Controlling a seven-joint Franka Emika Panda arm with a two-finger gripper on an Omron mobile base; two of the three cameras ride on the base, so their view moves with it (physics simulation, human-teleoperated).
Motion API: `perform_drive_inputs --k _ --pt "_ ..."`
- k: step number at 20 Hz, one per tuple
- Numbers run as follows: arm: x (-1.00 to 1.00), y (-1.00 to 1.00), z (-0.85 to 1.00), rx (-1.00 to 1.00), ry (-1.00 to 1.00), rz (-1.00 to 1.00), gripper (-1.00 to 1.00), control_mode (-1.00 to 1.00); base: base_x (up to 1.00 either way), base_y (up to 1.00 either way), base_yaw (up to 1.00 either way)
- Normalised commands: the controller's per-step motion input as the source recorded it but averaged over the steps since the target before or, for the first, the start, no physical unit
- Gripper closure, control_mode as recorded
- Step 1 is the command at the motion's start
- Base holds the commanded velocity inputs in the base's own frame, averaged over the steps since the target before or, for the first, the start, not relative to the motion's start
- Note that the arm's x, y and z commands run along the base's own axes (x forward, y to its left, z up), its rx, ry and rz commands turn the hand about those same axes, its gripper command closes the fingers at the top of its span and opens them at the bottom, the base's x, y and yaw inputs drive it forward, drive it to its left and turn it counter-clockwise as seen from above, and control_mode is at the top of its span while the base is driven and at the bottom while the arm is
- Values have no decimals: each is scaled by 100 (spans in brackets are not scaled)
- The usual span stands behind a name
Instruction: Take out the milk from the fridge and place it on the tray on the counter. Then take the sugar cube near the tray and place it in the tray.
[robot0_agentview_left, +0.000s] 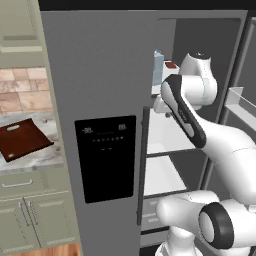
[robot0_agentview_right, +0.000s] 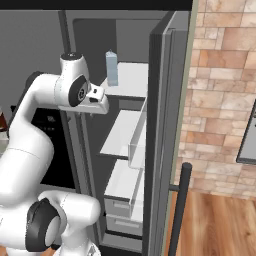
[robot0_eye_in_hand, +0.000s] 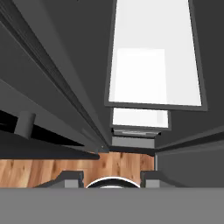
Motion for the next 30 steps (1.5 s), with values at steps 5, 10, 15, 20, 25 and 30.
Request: perform_drive_inputs --k 5,10,15,20,25,30 --pt "-27 0 0 0 0 1 -100 -100 0 0 0" --pt "-51 -1 2 0 -5 0 -100 -100 0 0 0" --pt "-37 -12 26 0 -20 8 -100 -100 0 0 0" --pt "-10 -15 46 0 -30 6 -100 -100 0 0 0" --pt "10 -6 47 0 -17 1 -100 -100 0 0 0" --pt "25 -5 48 2 -11 2 -100 -100 0 0 0"
